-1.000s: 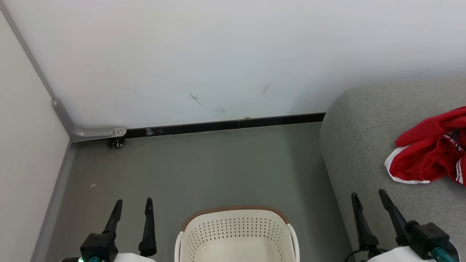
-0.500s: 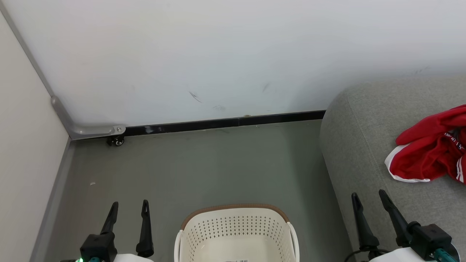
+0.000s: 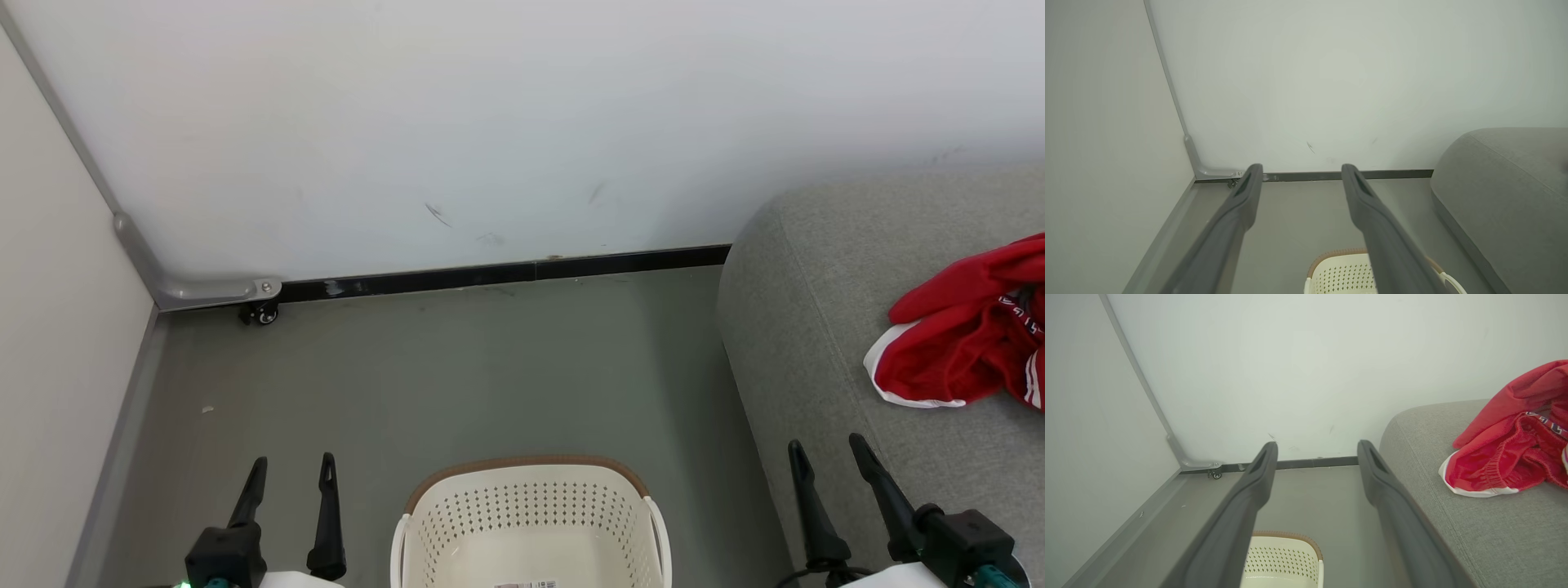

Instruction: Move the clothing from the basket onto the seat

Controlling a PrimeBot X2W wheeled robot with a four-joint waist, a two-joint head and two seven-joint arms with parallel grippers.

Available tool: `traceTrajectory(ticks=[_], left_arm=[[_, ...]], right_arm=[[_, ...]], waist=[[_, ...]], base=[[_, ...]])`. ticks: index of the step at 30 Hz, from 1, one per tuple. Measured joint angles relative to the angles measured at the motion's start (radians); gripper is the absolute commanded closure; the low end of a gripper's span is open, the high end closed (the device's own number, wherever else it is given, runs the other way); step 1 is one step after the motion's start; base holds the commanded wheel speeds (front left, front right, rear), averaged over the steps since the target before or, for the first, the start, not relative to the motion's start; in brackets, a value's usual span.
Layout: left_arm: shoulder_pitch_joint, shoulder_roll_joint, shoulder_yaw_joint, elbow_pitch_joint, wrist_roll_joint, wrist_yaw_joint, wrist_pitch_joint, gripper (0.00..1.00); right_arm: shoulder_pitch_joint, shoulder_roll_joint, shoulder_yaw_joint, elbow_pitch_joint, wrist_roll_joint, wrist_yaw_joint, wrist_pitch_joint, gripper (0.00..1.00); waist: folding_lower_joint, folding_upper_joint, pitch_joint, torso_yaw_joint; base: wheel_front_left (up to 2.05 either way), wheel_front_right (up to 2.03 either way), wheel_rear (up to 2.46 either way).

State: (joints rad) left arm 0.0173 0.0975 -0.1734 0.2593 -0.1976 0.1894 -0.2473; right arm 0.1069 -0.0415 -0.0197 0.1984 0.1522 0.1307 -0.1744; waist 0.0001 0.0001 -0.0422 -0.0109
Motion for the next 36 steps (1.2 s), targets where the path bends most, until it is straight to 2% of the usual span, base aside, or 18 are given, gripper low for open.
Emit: traceTrajectory(ticks=[1, 2, 9, 14, 27, 30, 36], left_arm=[[0.000, -0.001, 0.002, 0.002, 0.001, 0.002, 0.000, 0.00], [0.000, -0.001, 0.004, 0.006, 0.001, 0.006, 0.000, 1.00], [0.037, -0.016, -0.003, 0.068, -0.007, 0.001, 0.006, 1.00], [0.032, -0.017, 0.033, 0.091, -0.051, -0.012, 0.030, 1.00], [-0.003, -0.028, 0.085, 0.104, -0.249, -0.054, 0.101, 1.00], [-0.003, -0.030, 0.093, 0.105, -0.291, -0.064, 0.117, 1.00], [-0.016, -0.033, 0.114, 0.103, -0.374, -0.078, 0.147, 1.00]], right_arm=[[0.000, 0.000, 0.000, -0.001, 0.000, 0.000, 0.000, 0.00], [0.000, 0.000, 0.001, -0.001, 0.000, 0.000, 0.000, 1.00], [0.021, 0.009, 0.001, 0.063, 0.002, 0.000, 0.000, 1.00], [0.020, 0.009, 0.001, 0.063, 0.048, 0.000, 0.000, 1.00], [0.013, 0.009, -0.006, 0.060, 0.284, 0.000, 0.035, 1.00], [0.012, 0.009, -0.008, 0.060, 0.324, 0.000, 0.044, 1.00], [0.010, 0.009, -0.014, 0.059, 0.408, 0.000, 0.062, 1.00]], waist=[[-0.0001, 0.0000, 0.000, 0.000], [0.0000, 0.0000, 0.000, 0.000], [0.0000, 0.0000, 0.001, 0.000], [0.0000, 0.0000, 0.001, 0.000], [0.0005, 0.0000, 0.007, 0.002], [0.0019, 0.0000, 0.008, 0.002], [0.0076, 0.0000, 0.007, 0.003]], base=[[0.00, 0.00, 0.00], [0.00, 0.00, 0.00], [0.00, 0.00, 0.00], [0.00, 0.00, 0.00], [0.00, 0.00, 0.00], [0.00, 0.00, 0.00], [0.00, 0.00, 0.00]])
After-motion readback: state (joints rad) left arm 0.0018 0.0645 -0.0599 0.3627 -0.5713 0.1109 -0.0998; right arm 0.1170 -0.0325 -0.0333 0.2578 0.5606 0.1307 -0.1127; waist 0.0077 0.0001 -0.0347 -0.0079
